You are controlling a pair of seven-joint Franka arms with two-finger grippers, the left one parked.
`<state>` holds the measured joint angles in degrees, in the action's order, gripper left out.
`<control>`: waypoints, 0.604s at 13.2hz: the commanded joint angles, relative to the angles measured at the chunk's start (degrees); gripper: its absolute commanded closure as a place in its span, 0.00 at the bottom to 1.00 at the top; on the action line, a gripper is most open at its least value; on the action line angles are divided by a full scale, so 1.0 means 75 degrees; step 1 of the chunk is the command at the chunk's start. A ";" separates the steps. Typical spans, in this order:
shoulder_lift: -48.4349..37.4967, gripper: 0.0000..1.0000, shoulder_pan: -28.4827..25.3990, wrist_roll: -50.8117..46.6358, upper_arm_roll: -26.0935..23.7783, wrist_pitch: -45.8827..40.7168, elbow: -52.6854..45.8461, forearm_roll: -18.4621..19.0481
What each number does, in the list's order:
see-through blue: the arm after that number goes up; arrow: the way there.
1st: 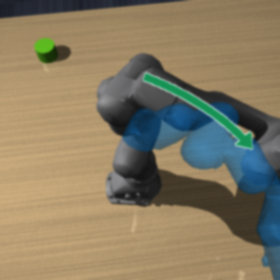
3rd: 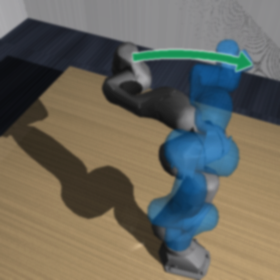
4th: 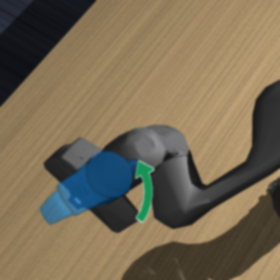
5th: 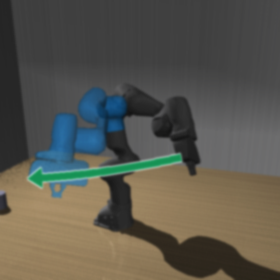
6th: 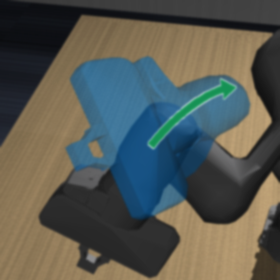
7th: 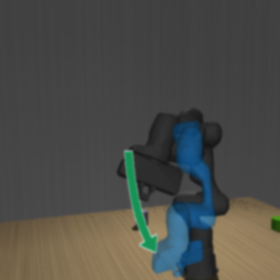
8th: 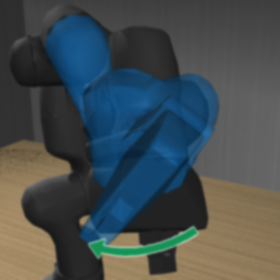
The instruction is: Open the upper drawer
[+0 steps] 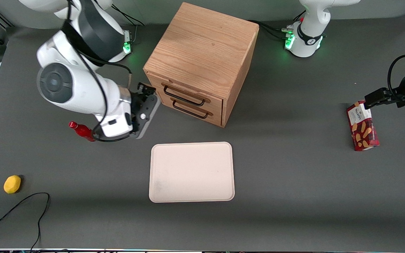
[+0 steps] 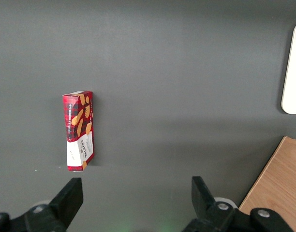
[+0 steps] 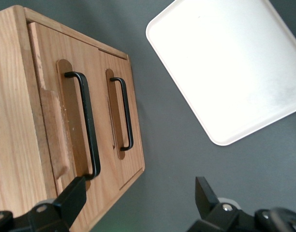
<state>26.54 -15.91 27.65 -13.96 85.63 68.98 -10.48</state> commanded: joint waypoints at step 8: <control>0.0505 0.00 -0.0562 -0.0312 0.0022 0.0674 0.0422 -0.0033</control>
<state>30.84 -19.63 26.57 -13.97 88.42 69.96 -10.48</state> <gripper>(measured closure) 0.000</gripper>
